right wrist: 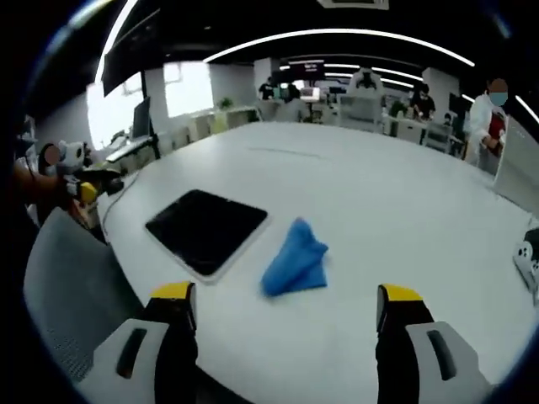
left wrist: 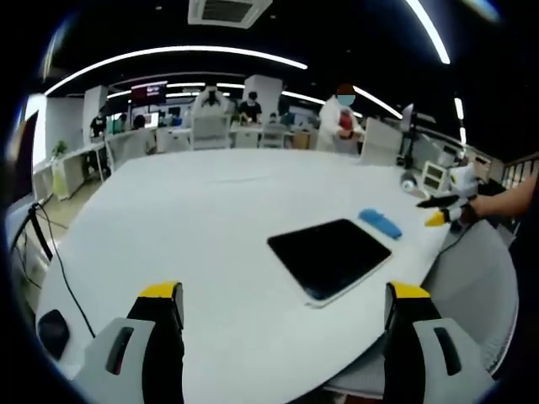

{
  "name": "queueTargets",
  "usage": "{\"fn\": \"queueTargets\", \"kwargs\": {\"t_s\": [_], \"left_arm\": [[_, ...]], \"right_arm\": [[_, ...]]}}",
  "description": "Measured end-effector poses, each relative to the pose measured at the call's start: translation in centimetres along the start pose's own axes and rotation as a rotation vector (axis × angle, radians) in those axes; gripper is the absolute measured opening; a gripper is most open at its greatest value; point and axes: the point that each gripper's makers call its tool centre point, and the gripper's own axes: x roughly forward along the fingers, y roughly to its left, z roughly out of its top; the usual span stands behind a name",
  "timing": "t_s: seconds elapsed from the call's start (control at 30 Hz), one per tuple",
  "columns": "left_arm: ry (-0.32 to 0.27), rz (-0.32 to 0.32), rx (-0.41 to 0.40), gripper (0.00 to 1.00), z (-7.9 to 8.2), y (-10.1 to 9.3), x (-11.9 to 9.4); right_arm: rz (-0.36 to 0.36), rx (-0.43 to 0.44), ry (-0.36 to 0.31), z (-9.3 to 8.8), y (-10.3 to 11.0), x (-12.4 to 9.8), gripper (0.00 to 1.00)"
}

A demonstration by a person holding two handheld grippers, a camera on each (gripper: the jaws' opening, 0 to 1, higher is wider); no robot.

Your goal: Wipe the mirror surface with the cleaning cloth until all visible marks leave the cleaned area.

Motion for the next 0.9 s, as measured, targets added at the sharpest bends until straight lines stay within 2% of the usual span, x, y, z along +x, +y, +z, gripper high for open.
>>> {"fn": "queueTargets", "kwargs": {"t_s": [0.23,0.8,0.9], "left_arm": [[-0.027,-0.018,-0.009,1.00,0.3,-1.3,0.1],[-0.027,-0.004,-0.013,1.00,0.0,-1.6,-0.4],[-0.026,-0.009,-0.014,1.00,0.0,-1.9,-0.3]], "right_arm": [[0.011,0.005,-0.016,0.0,0.6,0.0,0.90],[0.021,-0.005,0.011,-0.8,1.0,0.3,0.91],[0.020,0.034,0.019,-1.2,0.6,0.3,0.91]]}}
